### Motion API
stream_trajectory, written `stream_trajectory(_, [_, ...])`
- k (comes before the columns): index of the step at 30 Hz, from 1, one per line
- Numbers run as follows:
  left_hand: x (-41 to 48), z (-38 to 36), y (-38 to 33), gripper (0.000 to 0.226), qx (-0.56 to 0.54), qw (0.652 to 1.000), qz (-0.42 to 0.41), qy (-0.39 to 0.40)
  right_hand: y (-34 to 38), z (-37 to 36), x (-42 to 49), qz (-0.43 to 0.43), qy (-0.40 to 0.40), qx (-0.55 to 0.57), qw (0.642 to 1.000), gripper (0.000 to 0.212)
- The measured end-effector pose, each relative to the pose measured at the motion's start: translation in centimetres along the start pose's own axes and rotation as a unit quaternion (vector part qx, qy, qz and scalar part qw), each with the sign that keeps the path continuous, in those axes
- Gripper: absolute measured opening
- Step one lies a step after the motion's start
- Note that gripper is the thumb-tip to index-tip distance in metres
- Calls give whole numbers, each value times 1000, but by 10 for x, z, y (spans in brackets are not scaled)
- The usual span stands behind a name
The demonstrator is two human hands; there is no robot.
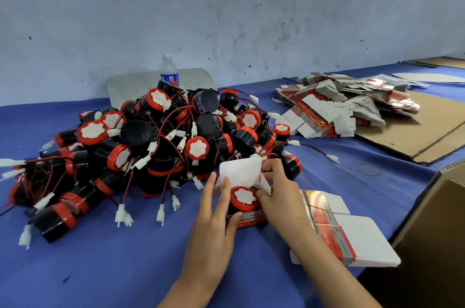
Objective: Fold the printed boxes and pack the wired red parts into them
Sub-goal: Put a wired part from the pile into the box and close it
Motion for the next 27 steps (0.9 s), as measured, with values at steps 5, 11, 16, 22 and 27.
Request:
stream_trajectory(5, [0, 2, -9, 69, 36, 998, -43, 12, -6, -6, 1, -19, -3, 46, 999, 37])
stream_trajectory(11, [2, -4, -13, 37, 60, 995, -58, 55, -3, -6, -2, -17, -45, 29, 998, 29])
stream_trajectory(16, [3, -4, -15, 32, 65, 995, -52, 52, 9, -9, -21, 38, -104, -76, 991, 13])
stream_trajectory(22, [0, -5, -9, 44, 55, 996, -37, 63, 9, -6, -20, 113, -15, -135, 984, 19])
stream_trajectory(27, [-1, -10, 1, 43, 30, 996, -13, 80, 17, -1, -37, 177, 36, -154, 971, 25])
Point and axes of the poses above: each hand's wrist, its own x-axis towards the middle knuckle, its own z-axis out of the back of the hand, y = z × x, the point moved 6 cm from there along x, towards the middle knuckle, and after that the axes turned 9 degrees about -x, right-handed, at the moved point
